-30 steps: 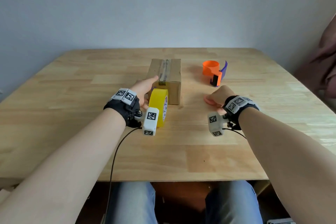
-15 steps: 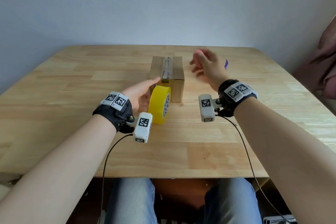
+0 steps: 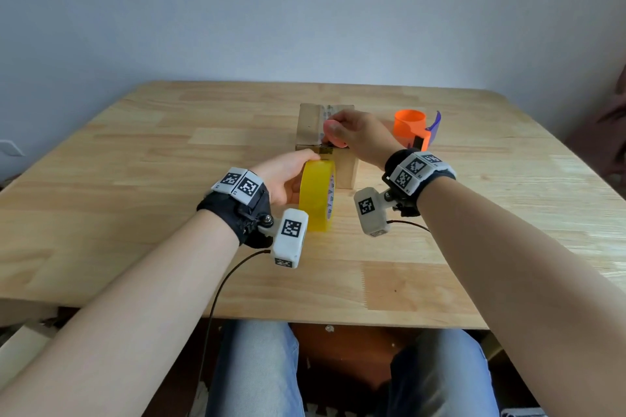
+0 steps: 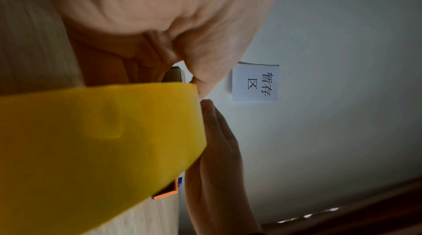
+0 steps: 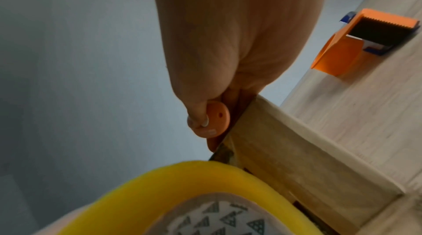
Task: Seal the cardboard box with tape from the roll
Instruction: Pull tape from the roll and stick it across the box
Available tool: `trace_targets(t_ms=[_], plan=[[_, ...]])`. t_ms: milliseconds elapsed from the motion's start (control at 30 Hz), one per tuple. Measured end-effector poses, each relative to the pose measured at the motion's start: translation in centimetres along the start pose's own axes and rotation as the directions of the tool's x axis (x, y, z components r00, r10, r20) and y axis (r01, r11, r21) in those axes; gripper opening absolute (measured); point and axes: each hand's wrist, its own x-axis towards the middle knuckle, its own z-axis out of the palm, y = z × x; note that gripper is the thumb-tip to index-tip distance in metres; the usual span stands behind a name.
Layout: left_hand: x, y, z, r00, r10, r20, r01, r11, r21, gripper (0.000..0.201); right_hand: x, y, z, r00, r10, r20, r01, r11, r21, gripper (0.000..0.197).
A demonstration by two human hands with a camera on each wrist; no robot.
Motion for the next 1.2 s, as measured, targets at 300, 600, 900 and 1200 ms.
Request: trace_targets(t_ms=[300, 600, 900, 1200], plan=[[-1.1, -0.1, 0.9, 1.000, 0.019, 0.004, -0.019, 1.000, 0.023, 0.033, -0.2, -0.3, 0.2, 1.000, 0.013, -0.009, -0.012, 0.998, 0.056, 0.021], [-0.8, -0.1, 0.5, 1.000, 0.010, -0.004, -0.010, 1.000, 0.011, 0.020, -0.2, -1.8, -3.3, 0.993, 0.122, -0.013, -0.108, 0.924, 0.368, 0.023], [-0.7, -0.6, 0.2, 0.996, 0.073, 0.052, -0.069, 0.994, -0.080, 0.017, -2.0, -3.3, -3.1, 0.922, 0.170, 0.348, -0.279, 0.915, 0.292, 0.034], [-0.8, -1.1, -0.1, 0.991, 0.094, 0.098, -0.085, 0.993, -0.085, 0.015, -2.6, -2.6, -3.0, 0.972, 0.048, 0.231, -0.001, 0.980, -0.198, 0.012]])
